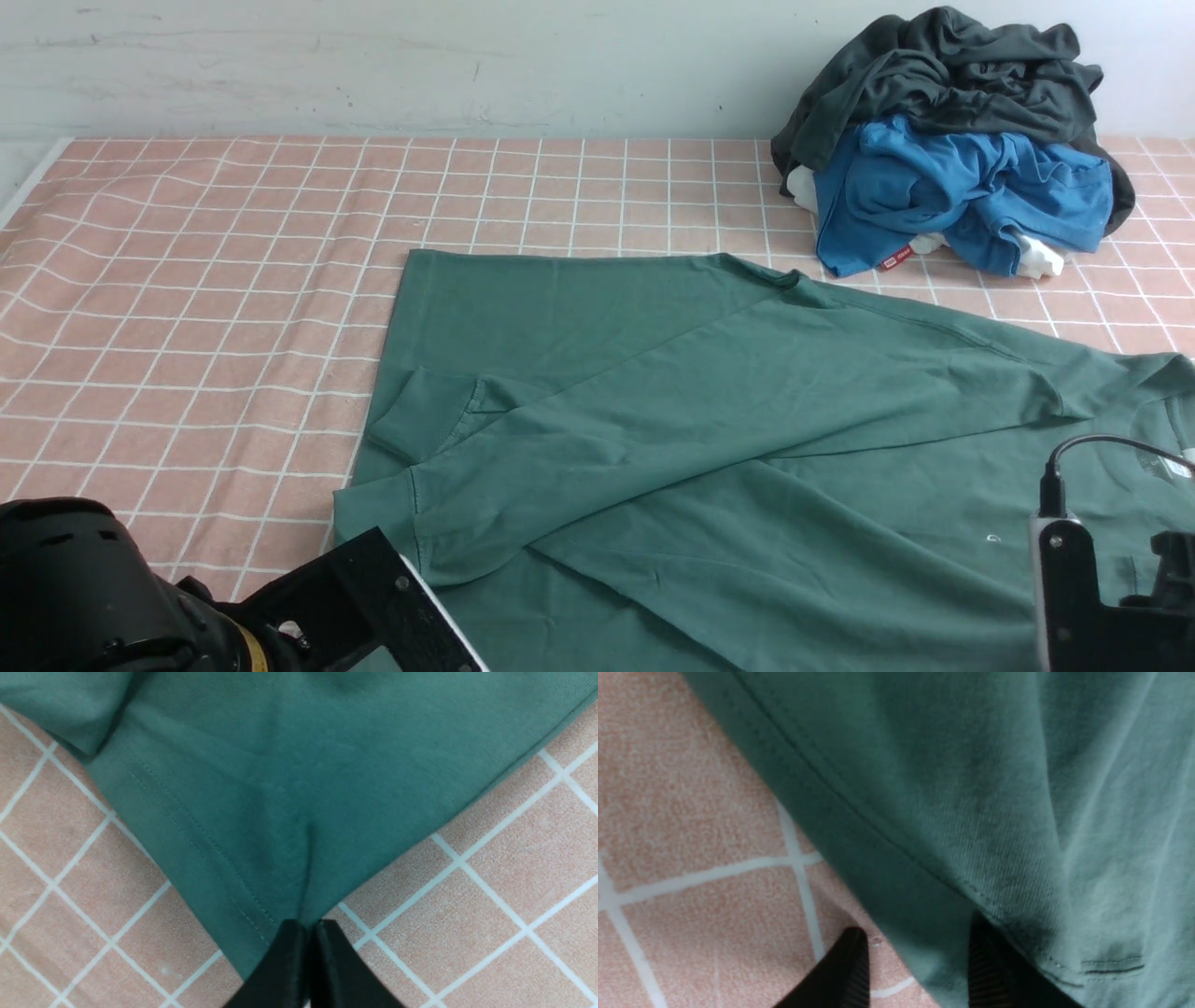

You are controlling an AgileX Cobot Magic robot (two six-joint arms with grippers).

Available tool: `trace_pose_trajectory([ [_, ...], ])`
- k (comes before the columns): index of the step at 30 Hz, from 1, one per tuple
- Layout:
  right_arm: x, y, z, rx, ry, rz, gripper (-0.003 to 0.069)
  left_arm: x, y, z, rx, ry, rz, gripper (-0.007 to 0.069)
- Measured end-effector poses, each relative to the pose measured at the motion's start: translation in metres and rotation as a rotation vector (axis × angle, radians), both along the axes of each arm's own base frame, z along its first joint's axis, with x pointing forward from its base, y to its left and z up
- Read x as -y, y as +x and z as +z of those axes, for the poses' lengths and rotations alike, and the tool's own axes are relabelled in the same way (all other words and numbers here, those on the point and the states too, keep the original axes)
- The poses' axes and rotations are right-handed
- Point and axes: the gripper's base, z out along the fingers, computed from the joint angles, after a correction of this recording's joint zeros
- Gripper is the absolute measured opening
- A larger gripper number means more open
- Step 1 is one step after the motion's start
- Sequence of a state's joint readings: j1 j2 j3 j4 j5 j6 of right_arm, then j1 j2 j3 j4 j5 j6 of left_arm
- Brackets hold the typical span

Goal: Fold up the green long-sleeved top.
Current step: Use both arms simultaneously to clamp the lower edge of the clothing fabric

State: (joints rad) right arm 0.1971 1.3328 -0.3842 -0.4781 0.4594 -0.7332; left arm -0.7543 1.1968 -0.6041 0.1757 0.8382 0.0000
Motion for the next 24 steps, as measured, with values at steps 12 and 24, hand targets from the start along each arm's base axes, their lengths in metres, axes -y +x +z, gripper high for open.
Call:
trace_pose_trajectory([
  [12,0.002,-0.007,0.02,0.106,0.037,-0.054,-0.001,-0.009,-0.001,0.018,0.047,-0.12,0.165,-0.0001],
  [24,0.008,-0.011,0.028,0.143,0.026,-0.148,0.002,-0.036,0.026,0.05,0.171,-0.223,0.354,-0.0001],
])
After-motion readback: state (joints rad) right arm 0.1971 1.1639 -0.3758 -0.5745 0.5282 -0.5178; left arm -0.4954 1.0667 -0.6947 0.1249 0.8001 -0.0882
